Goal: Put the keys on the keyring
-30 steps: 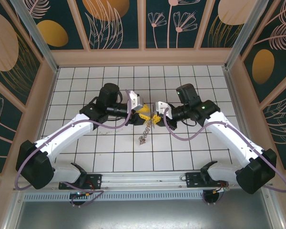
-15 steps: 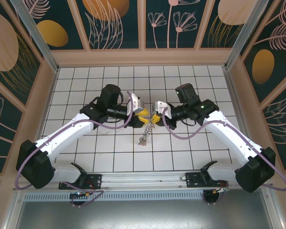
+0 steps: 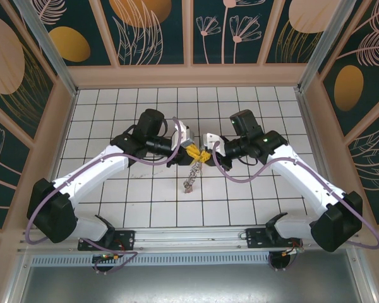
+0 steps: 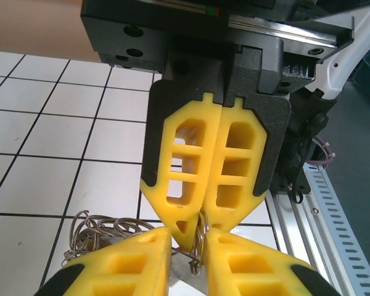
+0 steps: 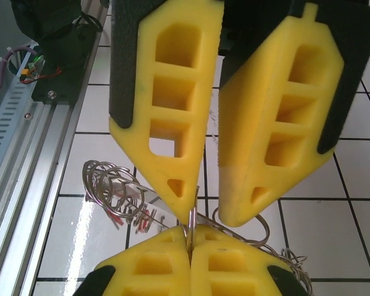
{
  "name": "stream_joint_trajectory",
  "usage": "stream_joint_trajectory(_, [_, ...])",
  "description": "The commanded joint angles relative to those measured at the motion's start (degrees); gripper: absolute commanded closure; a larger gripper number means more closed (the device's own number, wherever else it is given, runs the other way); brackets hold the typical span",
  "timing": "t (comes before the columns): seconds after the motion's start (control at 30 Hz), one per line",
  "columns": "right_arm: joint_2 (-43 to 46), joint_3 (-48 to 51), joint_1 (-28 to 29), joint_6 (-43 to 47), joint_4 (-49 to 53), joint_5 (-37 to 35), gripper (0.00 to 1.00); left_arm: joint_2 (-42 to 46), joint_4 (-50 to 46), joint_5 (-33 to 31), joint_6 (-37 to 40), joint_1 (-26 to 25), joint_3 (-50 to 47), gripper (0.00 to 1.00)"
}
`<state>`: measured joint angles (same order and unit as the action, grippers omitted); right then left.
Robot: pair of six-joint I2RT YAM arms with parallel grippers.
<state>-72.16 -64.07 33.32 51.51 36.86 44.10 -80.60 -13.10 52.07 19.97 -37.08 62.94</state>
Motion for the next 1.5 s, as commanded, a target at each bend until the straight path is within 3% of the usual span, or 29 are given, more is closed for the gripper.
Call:
stream_joint_trajectory(0.0, [0.49, -2.24, 0.83, -1.18, -3.15, 3.24, 1.0, -0.53, 1.22, 0.59, 0.05, -0.61, 0.79, 0.81])
stream_joint_trajectory(0.17, [0.51, -1.87, 0.76, -2.07, -4.17, 3.85, 1.0, -1.32, -1.47, 0.57, 2.91, -1.33, 1.55, 1.0])
stream_joint_trajectory(0.3, [0.83, -1.76, 0.41, -2.19, -3.44, 3.62, 1.0, 0.17, 0.33, -0.05, 2.54, -1.41, 1.11, 1.0])
stream_joint_trajectory(0.37, [1.66, -0.89, -0.16, -2.43, -3.44, 3.87, 0.88, 1.63, 5.16, 1.5, -0.43, -1.11, -0.52, 1.0])
stream_joint_trajectory(0.47, [3.8, 1.47, -1.68, -3.45, -4.88, 5.09, 0.82, 3.26, 16.61, 5.63, -8.47, -0.84, -4.16, 1.0])
stream_joint_trajectory(0.77, [5.88, 3.25, -4.93, -4.63, -5.68, 8.53, 0.82, 3.9, 32.27, 9.21, -17.28, -0.86, -9.5, 1.0])
stream_joint_trajectory(0.87, [5.54, 3.18, -5.03, -4.66, -5.77, 9.72, 0.9, 4.13, 37.8, 8.92, -20.24, -0.89, -11.55, 1.0])
stream_joint_trajectory(1.03, [4.73, 3.58, -5.03, -5.71, -7.58, 11.29, 0.91, 4.23, 47.57, 8.28, -25.56, -0.9, -15.29, 1.0])
stream_joint_trajectory(1.47, [3.25, 4.7, -4.92, -8.79, -12.31, 14.59, 0.79, 4.49, 62.45, 4.33, -28.31, -2.2, -20.66, 1.0])
